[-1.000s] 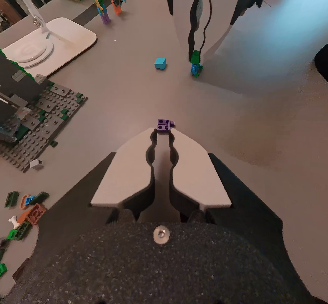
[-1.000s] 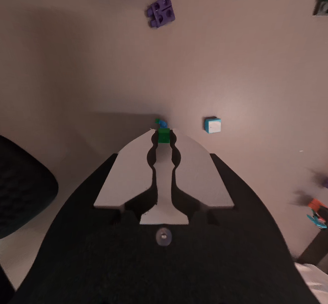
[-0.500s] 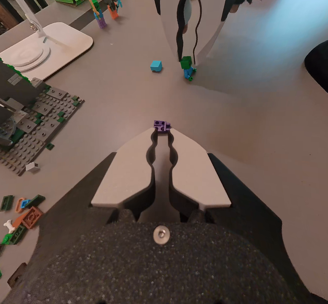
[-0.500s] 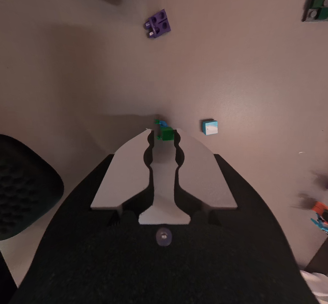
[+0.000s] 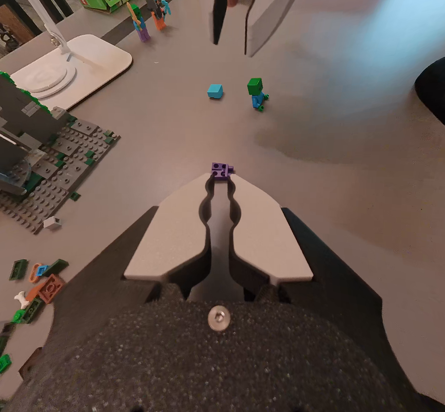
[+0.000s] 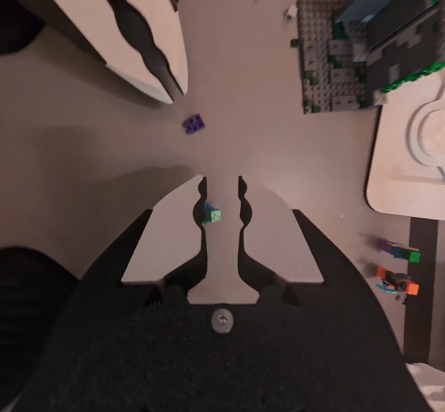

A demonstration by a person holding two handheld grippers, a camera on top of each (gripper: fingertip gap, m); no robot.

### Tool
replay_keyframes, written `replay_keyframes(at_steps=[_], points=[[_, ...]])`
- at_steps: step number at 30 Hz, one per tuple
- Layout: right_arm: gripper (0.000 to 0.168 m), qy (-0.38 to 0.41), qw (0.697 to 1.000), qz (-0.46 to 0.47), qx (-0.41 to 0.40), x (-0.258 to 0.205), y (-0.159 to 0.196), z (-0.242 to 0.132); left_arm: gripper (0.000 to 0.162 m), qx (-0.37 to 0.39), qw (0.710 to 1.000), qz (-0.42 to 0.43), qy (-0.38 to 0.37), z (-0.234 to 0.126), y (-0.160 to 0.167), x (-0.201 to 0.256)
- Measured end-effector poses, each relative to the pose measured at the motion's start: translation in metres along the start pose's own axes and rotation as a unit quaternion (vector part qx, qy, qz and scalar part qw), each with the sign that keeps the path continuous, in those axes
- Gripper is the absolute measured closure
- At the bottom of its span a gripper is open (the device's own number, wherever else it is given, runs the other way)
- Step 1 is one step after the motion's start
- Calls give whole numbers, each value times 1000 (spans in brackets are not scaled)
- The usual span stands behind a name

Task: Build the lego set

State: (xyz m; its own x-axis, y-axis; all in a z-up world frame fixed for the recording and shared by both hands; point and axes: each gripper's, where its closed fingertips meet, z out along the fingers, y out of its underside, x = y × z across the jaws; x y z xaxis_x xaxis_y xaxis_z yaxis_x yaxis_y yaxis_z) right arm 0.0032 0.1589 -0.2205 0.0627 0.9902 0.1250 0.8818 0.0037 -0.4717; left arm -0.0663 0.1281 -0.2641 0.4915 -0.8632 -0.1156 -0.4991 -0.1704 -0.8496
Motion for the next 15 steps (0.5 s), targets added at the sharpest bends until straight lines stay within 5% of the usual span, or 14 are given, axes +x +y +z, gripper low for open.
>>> replay_keyframes(at_steps=[1, 6, 15], points=[[144, 13, 1000, 15, 4, 1, -4, 1, 153, -1, 1000, -1, -3, 0, 0, -1], [143, 43, 993, 103, -22, -11, -12, 26, 154, -10, 1000, -13, -22, -3, 3, -10], [133, 44, 990, 126, -53, -33, -14, 76, 156, -10, 999, -13, -52, -14, 4, -22]])
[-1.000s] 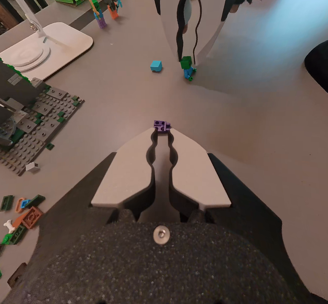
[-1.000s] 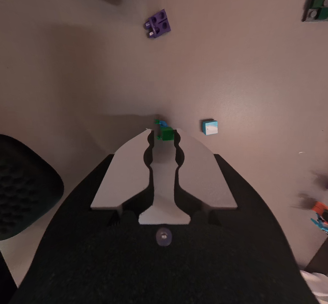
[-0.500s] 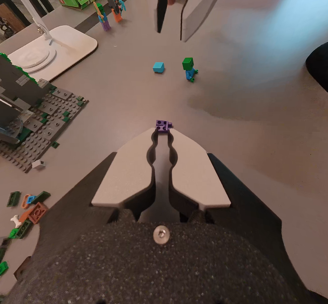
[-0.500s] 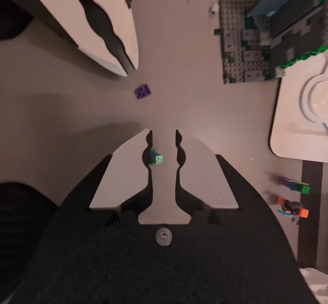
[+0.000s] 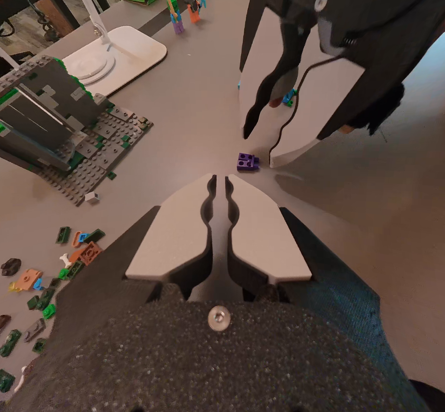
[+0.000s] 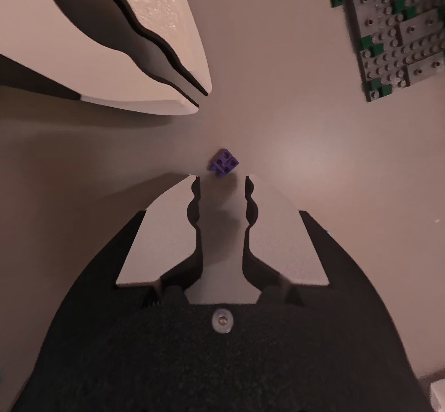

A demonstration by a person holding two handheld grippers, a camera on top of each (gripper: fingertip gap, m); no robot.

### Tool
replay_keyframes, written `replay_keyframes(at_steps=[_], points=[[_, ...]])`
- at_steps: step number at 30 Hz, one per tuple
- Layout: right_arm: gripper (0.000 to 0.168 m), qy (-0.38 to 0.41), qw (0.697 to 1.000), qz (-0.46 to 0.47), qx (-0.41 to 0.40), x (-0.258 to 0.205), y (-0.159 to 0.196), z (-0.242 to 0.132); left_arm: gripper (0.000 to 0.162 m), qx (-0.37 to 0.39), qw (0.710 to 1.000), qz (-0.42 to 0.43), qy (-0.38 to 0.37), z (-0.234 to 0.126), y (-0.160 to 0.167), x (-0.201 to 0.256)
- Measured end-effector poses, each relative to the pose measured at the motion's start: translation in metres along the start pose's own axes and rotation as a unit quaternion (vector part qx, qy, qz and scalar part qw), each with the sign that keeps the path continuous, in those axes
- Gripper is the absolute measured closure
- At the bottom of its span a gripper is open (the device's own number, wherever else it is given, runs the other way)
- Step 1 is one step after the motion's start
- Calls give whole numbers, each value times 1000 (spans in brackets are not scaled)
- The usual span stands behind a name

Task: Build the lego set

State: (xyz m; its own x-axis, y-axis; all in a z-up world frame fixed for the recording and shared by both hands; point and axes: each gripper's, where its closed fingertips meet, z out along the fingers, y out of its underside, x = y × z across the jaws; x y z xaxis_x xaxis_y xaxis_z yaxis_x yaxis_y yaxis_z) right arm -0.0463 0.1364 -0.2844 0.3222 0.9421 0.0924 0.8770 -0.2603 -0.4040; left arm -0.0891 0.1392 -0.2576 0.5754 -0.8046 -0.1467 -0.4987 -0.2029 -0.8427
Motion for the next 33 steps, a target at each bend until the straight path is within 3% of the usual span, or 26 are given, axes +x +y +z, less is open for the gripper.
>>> replay_keyframes(at_steps=[5, 10, 13, 19, 26, 33], points=[[132, -13, 1000, 17, -6, -1, -2, 12, 156, 4, 1000, 11, 3, -2, -2, 2], [146, -43, 999, 9, -7, 0, -3, 16, 155, 6, 999, 40, 17, -2, -2, 10], [152, -108, 994, 19, -8, -10, -1, 9, 153, 16, 996, 81, 29, -2, -5, 19], [152, -248, 968, 38, -3, -30, 5, -22, 145, 38, 981, 177, 68, -3, -8, 47], [152, -396, 915, 74, -20, -60, 9, -54, 140, 94, 955, 274, 64, -9, -24, 75], [152, -435, 897, 77, -20, -72, 5, -63, 153, 103, 942, 315, 43, -12, -26, 82]])
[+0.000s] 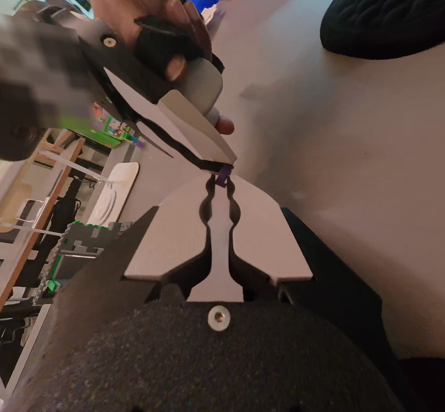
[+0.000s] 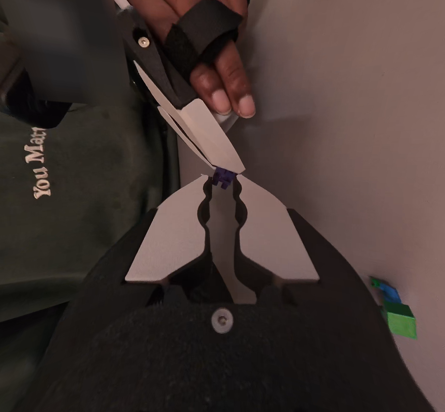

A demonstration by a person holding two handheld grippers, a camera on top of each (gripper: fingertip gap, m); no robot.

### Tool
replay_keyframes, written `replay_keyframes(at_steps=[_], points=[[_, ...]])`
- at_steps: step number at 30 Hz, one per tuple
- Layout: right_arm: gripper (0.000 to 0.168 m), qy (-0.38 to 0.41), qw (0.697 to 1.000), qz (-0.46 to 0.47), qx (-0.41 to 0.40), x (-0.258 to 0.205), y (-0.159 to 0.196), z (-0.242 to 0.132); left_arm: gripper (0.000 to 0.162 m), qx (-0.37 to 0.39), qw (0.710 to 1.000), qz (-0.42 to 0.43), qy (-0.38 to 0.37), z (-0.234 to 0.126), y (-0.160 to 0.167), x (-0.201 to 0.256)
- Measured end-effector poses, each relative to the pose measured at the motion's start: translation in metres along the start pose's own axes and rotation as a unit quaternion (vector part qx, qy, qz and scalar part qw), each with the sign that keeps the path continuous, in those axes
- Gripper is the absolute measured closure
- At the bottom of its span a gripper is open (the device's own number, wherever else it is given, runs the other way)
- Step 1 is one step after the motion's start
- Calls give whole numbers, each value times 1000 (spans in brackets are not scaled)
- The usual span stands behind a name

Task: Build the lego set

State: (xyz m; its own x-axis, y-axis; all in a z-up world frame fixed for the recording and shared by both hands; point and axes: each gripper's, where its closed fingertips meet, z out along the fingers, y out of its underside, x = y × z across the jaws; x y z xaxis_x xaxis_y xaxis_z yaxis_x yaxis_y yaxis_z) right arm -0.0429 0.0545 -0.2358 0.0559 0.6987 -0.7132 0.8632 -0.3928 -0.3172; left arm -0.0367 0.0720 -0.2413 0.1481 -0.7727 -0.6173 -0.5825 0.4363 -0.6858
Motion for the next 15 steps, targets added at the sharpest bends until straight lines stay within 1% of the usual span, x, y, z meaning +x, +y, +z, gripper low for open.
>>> replay_keyframes(at_steps=[2, 4, 5, 7, 9, 11, 13, 15], points=[[152, -5, 1000, -8, 27, -3, -5, -6, 153, 7, 1000, -12, -14, -2, -3, -7], [149, 1, 998, -25, 65, -7, -12, -13, 154, 20, 999, -42, -22, -6, -6, -14], [147, 14, 995, -44, 88, -8, -16, -19, 154, 26, 997, -63, -26, -7, -8, -18], [145, 57, 982, -115, 141, -12, -24, -30, 154, 41, 992, -115, -21, -10, -9, -24], [144, 131, 953, -202, 183, -15, -28, -40, 154, 59, 981, -187, -6, -12, -10, -29], [143, 200, 917, -275, 210, -20, -30, -43, 154, 81, 962, -260, 15, -14, -13, -34], [143, 261, 885, -321, 211, -18, -28, -41, 154, 95, 945, -312, 40, -15, -14, -35], [143, 305, 863, -344, 210, -14, -28, -37, 154, 109, 933, -337, 58, -15, -17, -34]])
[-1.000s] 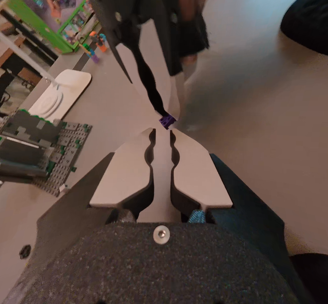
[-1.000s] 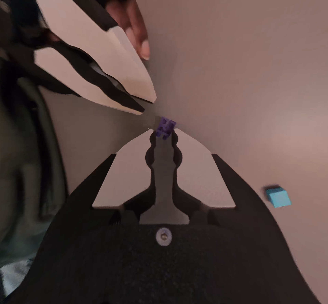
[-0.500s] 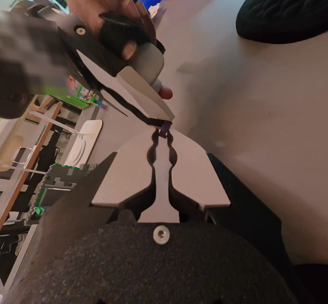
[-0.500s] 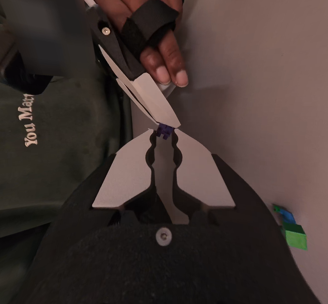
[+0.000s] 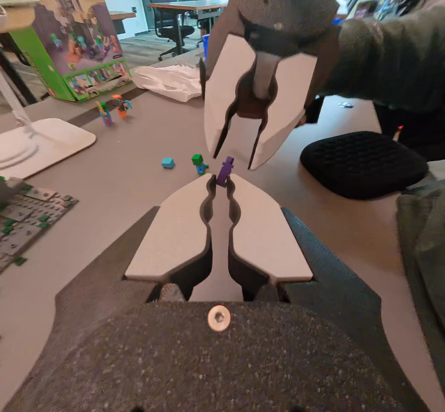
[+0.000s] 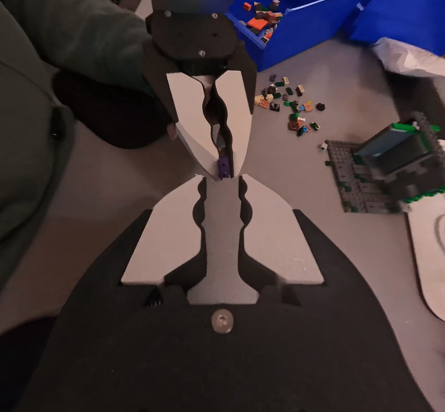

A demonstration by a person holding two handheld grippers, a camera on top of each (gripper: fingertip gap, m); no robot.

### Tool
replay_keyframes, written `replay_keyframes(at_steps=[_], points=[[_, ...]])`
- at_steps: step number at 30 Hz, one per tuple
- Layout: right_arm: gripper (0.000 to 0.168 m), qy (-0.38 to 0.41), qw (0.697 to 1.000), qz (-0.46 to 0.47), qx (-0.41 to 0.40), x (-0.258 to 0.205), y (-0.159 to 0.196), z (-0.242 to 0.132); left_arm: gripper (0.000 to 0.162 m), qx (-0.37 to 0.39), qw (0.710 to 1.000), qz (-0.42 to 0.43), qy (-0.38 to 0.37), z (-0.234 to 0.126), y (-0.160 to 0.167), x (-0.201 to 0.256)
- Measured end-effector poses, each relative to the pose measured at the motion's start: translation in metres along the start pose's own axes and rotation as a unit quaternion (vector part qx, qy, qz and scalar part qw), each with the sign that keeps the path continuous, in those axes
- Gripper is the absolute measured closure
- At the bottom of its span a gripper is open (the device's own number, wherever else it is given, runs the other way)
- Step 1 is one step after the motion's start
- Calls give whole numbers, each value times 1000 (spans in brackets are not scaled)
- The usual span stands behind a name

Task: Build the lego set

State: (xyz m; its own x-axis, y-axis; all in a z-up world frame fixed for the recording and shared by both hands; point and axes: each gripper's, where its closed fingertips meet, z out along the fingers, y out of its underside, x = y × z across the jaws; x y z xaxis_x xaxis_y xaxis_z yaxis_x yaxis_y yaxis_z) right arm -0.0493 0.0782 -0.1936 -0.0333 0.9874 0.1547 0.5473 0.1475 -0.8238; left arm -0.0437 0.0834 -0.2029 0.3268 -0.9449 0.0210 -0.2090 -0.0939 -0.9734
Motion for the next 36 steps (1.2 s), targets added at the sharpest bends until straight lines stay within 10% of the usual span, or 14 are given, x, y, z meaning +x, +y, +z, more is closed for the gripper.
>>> replay_keyframes(at_steps=[22, 36], points=[[161, -103, 992, 74, 4, -10, -2, 2, 154, -14, 999, 2, 52, 3, 7, 16], [161, -13, 999, 43, -17, 4, 0, 5, 154, -17, 991, -125, 47, 5, 7, 6]])
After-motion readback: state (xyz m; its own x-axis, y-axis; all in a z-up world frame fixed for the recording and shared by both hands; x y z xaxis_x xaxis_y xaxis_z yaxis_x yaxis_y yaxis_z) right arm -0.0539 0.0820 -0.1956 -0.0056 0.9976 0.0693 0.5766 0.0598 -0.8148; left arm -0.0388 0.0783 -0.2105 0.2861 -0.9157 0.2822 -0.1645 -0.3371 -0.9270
